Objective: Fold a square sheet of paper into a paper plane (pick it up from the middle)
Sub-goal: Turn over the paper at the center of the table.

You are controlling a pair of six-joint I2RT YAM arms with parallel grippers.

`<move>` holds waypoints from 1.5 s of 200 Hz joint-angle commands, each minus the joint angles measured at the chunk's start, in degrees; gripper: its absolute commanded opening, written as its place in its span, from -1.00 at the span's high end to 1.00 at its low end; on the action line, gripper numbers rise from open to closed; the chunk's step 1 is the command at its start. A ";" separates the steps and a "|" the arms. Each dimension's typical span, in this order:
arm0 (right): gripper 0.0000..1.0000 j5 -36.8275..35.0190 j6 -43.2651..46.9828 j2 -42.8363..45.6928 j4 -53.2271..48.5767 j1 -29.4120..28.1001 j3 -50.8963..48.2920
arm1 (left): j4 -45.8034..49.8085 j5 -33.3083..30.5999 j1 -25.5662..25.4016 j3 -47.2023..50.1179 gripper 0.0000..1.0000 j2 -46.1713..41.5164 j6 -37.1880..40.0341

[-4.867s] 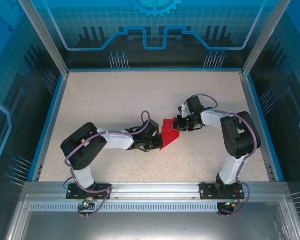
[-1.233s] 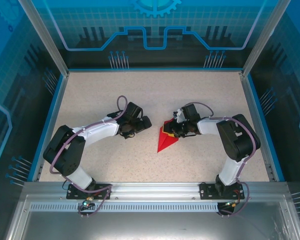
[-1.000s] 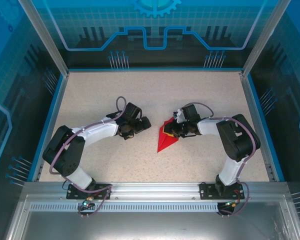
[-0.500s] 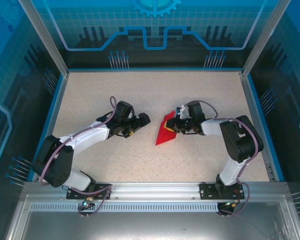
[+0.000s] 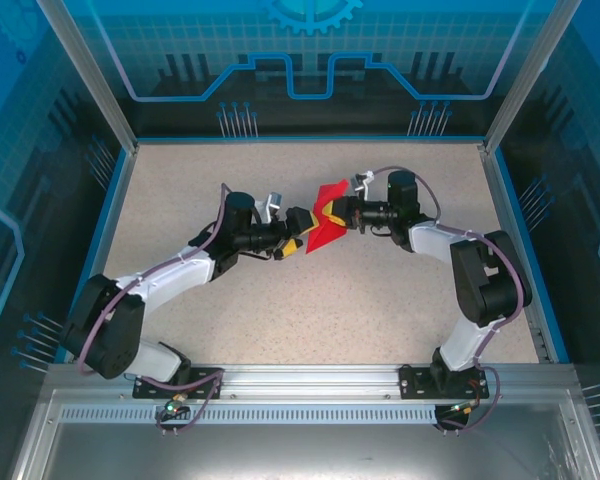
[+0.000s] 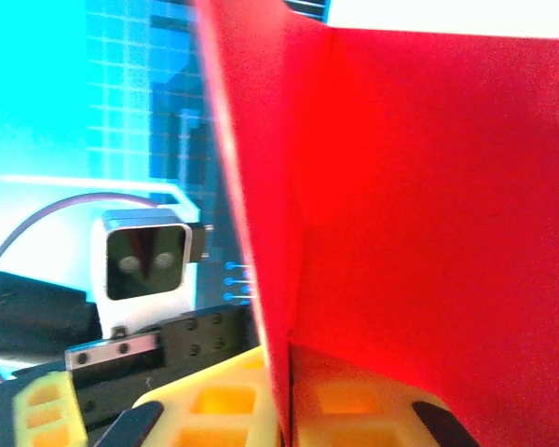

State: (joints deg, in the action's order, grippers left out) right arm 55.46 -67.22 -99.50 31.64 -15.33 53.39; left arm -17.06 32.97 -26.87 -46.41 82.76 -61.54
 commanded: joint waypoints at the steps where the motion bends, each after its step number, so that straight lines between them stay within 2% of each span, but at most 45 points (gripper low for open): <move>1: 0.79 5.10 -6.36 0.83 6.23 -0.03 1.88 | -10.81 6.34 0.24 1.06 -0.97 2.98 -5.96; 20: 0.78 6.25 -7.27 0.73 6.41 -0.72 2.78 | -16.88 7.70 0.16 0.79 -0.94 5.38 -9.45; 35: 0.77 6.58 -7.45 0.82 6.07 -1.12 3.19 | -18.10 7.77 0.20 0.43 -0.86 6.16 -10.14; 64: 0.76 7.28 -7.08 0.65 4.84 -1.45 3.88 | -19.49 7.54 0.24 0.53 -0.52 6.45 -10.34; 82: 0.76 7.74 -5.63 0.51 2.49 -1.57 4.20 | -20.20 7.22 0.29 0.47 -0.21 6.24 -10.11; 109: 0.76 8.52 -4.14 0.20 0.27 -1.51 4.24 | -18.81 5.68 0.25 0.58 0.11 5.35 -7.78; 158: 0.74 9.05 -1.28 0.41 -4.05 -1.61 4.11 | -15.99 4.03 0.25 0.97 0.51 4.78 -4.94; 182: 0.63 9.07 -0.27 0.65 -5.88 -1.46 4.21 | -15.86 3.77 0.29 1.05 0.72 4.71 -4.45; 199: 0.37 8.31 2.91 1.65 -11.05 -1.00 4.72 | -13.30 3.00 0.26 0.89 0.79 4.14 -3.05; 221: 0.04 2.88 13.38 5.26 -26.53 1.13 5.46 | -3.44 0.60 0.29 -0.03 0.80 1.92 2.33; 249: -0.16 -11.49 27.69 10.87 -47.24 2.47 8.02 | 24.00 -9.62 -0.44 -6.45 0.80 -2.17 16.62; 274: -0.36 -22.07 31.63 15.45 -53.11 2.49 6.65 | 47.29 -26.52 -3.19 -15.67 0.78 -2.86 27.07; 300: -0.54 -29.81 32.89 18.89 -54.94 2.18 4.66 | 64.30 -46.28 -8.17 -25.24 0.76 1.21 30.78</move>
State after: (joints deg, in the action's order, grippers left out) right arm 37.32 -39.90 -83.18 -15.00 -13.19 59.57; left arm 21.78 8.73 -31.00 -64.36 81.87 -40.29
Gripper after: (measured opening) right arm 0.742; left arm 0.117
